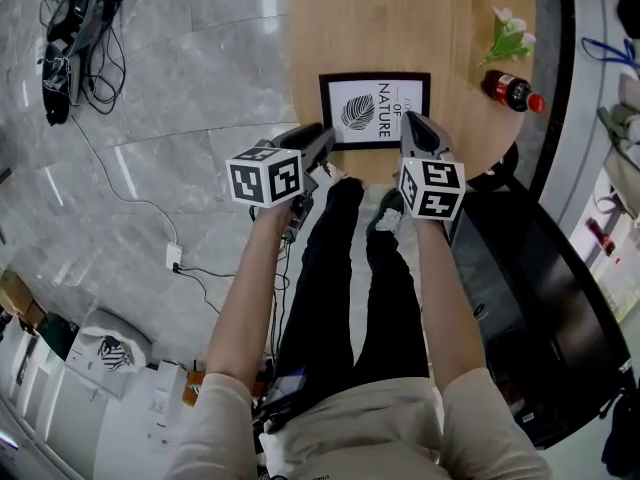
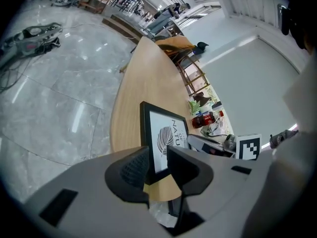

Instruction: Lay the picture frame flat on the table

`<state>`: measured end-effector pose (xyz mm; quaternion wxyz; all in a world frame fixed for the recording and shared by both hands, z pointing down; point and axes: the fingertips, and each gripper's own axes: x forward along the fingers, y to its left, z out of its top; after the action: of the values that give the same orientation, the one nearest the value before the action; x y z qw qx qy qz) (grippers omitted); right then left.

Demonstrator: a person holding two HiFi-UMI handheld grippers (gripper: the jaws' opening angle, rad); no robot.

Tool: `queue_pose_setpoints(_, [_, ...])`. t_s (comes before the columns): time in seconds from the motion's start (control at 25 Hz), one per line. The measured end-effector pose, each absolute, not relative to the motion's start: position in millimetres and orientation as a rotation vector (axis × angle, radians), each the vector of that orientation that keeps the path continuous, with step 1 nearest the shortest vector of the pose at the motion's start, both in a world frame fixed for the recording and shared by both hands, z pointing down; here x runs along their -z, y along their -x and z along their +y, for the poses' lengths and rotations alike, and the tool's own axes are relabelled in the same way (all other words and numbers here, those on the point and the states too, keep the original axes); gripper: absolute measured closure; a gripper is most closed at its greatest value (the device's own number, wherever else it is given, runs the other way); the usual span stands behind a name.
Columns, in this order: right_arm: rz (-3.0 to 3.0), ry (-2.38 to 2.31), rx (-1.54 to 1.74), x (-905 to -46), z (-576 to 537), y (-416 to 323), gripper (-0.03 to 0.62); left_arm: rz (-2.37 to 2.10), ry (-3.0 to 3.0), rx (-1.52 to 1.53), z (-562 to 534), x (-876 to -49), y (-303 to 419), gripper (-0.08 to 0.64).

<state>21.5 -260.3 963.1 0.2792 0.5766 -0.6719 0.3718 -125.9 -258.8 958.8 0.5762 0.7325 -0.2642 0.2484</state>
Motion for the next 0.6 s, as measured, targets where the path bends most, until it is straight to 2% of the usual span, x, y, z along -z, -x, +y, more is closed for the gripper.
queue_pose_setpoints(0.28, [-1.945, -1.533, -1.035, -928.9, -229.0, -9.1, 0.56, -0.644, -1.825, -0.463, -224.9, -916.1, 111.0, 0.442])
queue_pose_setpoints(0.6, [-2.089, -1.478, -0.993, -844.7, -165.5, -2.0, 0.56, -0.689, -2.007, -0.472, -148.7, -841.5, 87.9, 0.442])
